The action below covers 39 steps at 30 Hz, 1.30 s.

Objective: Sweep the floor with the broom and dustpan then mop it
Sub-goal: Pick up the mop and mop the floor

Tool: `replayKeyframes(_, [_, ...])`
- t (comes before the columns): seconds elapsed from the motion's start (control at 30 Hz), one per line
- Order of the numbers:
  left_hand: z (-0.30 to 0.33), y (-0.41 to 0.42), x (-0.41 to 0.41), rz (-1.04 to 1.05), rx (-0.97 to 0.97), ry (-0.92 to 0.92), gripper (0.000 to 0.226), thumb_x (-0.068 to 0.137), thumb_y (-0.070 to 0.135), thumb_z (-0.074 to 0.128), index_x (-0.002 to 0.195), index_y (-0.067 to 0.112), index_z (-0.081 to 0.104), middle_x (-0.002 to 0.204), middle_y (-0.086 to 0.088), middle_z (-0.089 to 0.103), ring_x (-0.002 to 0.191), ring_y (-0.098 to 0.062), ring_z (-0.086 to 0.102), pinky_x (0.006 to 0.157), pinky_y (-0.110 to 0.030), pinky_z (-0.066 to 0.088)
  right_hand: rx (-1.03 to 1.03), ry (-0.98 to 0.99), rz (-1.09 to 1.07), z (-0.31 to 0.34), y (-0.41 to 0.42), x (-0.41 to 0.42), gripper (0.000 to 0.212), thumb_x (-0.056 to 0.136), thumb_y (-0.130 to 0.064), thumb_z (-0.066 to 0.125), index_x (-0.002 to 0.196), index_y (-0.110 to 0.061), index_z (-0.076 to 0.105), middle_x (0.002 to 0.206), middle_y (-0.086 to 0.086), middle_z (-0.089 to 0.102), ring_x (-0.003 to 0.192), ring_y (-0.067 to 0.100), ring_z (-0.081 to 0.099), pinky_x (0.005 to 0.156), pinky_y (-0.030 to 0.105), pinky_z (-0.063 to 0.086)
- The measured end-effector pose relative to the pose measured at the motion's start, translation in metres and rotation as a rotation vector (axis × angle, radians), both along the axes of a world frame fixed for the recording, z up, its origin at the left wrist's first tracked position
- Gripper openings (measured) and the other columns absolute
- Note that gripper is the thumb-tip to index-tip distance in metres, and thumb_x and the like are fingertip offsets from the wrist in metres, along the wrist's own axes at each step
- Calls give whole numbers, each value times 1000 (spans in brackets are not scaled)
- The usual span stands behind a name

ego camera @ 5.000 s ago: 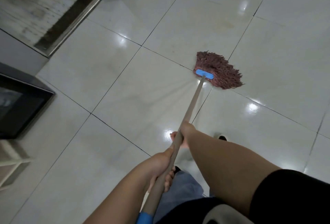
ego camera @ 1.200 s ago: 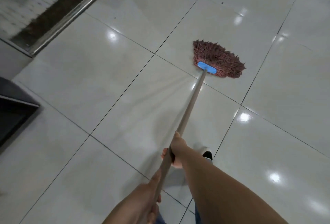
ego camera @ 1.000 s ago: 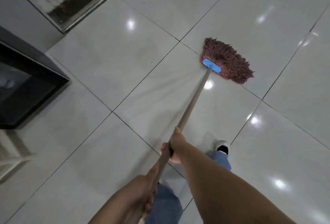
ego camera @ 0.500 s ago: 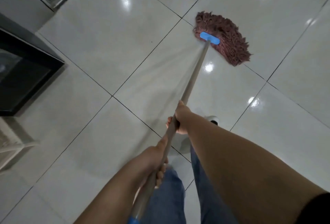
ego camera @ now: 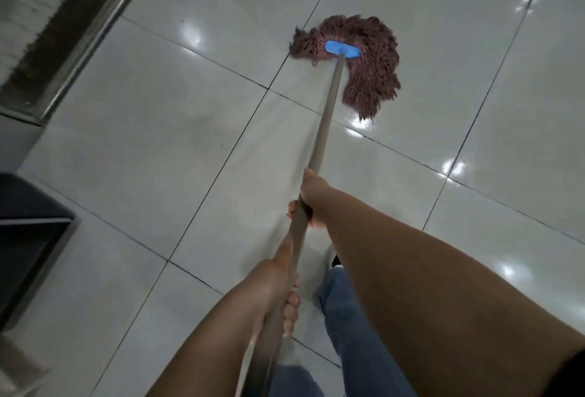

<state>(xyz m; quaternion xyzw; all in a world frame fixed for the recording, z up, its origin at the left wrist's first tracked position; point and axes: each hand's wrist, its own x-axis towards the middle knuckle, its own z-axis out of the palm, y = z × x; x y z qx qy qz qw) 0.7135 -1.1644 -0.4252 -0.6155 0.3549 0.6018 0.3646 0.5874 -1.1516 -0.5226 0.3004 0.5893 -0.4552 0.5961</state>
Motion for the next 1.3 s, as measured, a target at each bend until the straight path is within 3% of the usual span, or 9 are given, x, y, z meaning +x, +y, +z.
replayKeyframes(0.17, [10,-52,-88,-9,-8,1,66,77,77,38,72,11,42,37,-1,37,26,-13,30,35,-14,31,-48,-29,-15,15,-42,-89,28,100,-44,29,118,-25,41,70,8,47,42,16,45,33,18,45])
replayKeyframes(0.3, [4,-99,-147,-91,-73,-5,66,83,71,38,58,10,46,35,-2,39,26,-14,34,37,-14,31,-57,-23,-60,18,-86,-145,31,99,-43,31,117,-22,44,69,6,48,36,14,44,33,16,42])
replayKeyframes(0.47, [6,-154,-240,-133,-2,31,67,82,72,36,56,11,42,34,-2,37,23,-14,32,37,-12,30,-9,79,-210,21,-133,-228,39,99,-47,34,117,-15,45,63,6,46,43,16,46,35,17,43])
replayKeyframes(0.57, [12,-193,-304,-213,-7,42,71,76,80,33,63,11,41,40,-2,38,27,-13,32,37,-13,30,82,242,-234,27,-170,-273,30,102,-32,29,109,-8,46,59,9,48,43,20,46,48,26,44])
replayKeyframes(0.7, [22,-236,-384,-276,-33,31,80,64,91,26,62,11,39,37,0,38,25,-11,31,36,-10,31,46,171,-374,33,-209,-340,30,100,-38,32,98,-10,44,43,7,47,18,14,40,31,10,35])
replayKeyframes(0.93, [12,-253,-509,-339,4,84,76,67,88,32,62,13,41,43,0,40,29,-12,34,39,-14,34,48,118,-411,13,-225,-472,35,98,-45,33,110,-15,48,56,6,46,38,15,41,40,26,34])
replayKeyframes(1.03, [8,-258,-577,-368,-8,75,79,65,89,30,61,11,41,46,-1,40,33,-12,35,41,-15,34,52,114,-355,7,-228,-539,29,97,-42,34,105,-18,48,57,4,45,22,12,39,34,16,34])
replayKeyframes(1.2, [3,-256,-684,-309,24,79,77,67,87,35,60,10,40,38,-1,39,23,-12,34,36,-9,33,118,129,-367,11,-224,-650,36,97,-47,32,90,-14,45,58,1,39,38,11,38,33,11,36])
replayKeyframes(1.3, [-4,-257,-718,-311,61,110,74,71,84,34,58,11,38,36,0,38,22,-11,33,35,-9,34,163,139,-366,12,-224,-685,36,98,-48,32,92,-14,41,57,1,39,30,10,37,32,10,37])
